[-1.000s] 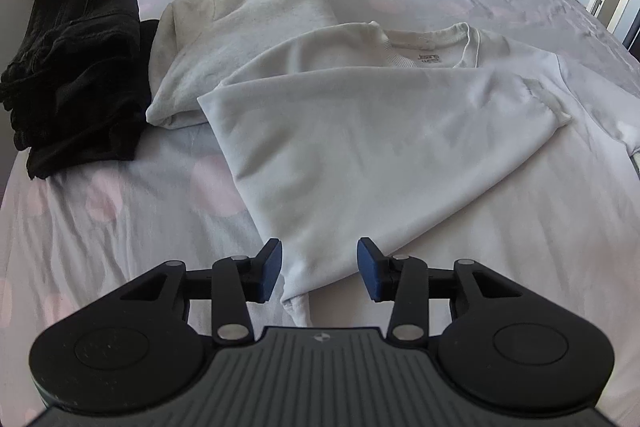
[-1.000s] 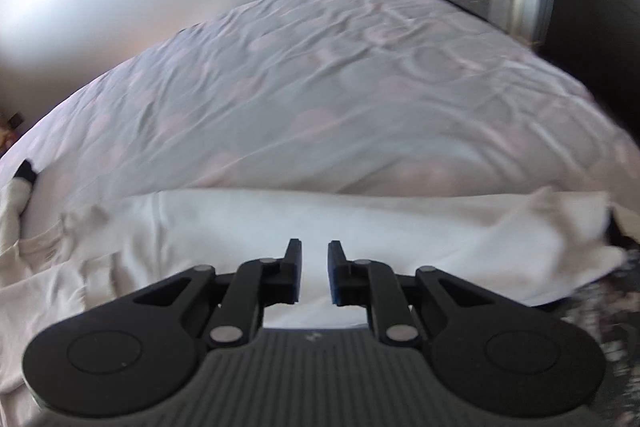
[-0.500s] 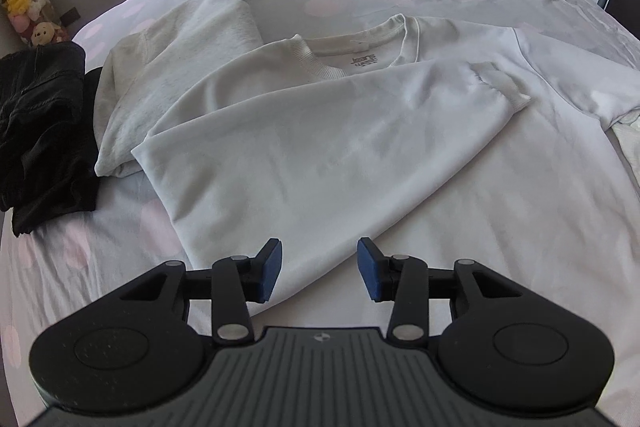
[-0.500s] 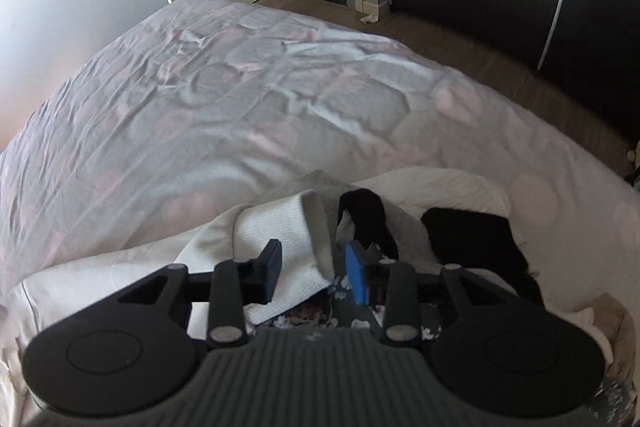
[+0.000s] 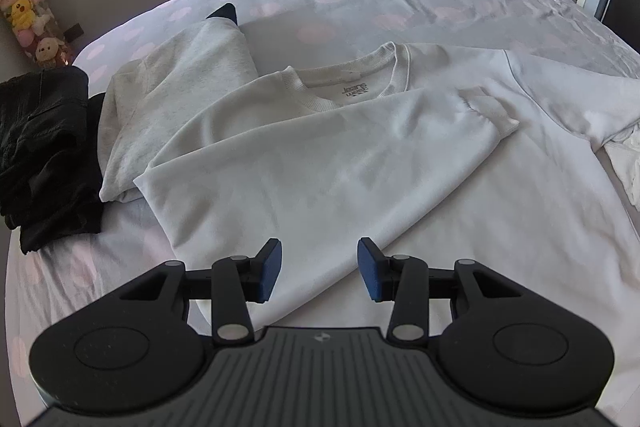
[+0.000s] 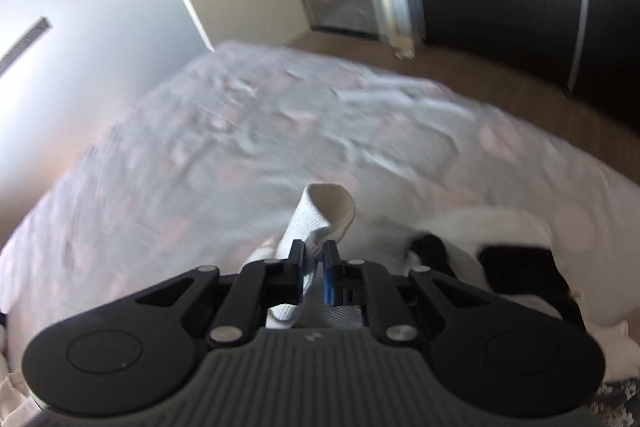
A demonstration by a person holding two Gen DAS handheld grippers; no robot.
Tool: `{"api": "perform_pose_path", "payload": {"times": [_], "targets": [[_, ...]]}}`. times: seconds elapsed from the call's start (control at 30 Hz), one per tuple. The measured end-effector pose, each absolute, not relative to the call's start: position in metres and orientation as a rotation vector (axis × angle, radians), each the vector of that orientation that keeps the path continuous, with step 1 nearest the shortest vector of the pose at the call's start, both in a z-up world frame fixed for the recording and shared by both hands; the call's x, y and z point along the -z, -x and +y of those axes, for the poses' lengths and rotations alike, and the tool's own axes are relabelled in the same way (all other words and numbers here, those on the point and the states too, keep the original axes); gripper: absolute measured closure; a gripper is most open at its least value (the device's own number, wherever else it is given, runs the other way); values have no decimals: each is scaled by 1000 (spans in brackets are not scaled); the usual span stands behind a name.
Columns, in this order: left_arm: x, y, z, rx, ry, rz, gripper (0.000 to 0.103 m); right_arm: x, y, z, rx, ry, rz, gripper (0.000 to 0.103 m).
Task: Fold clothes
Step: 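Grasp the other sleeve cuff with the right gripper and lift it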
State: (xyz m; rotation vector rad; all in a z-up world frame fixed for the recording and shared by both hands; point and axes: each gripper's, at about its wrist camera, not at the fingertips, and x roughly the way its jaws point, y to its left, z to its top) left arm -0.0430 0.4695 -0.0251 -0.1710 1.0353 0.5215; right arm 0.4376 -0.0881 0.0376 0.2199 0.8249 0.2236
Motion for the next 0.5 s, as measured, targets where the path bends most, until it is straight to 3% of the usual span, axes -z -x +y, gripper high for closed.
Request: {"api": "perform_pose_path", "payload": {"times": [0.33,0.5], "targets": [[-1,85,475,-572,215,949,54,-209,-354,78,-589,-38,517,93],[-10,115,482,-596,213,915,54,-254,-280,184,-770,65,421,93]]}}
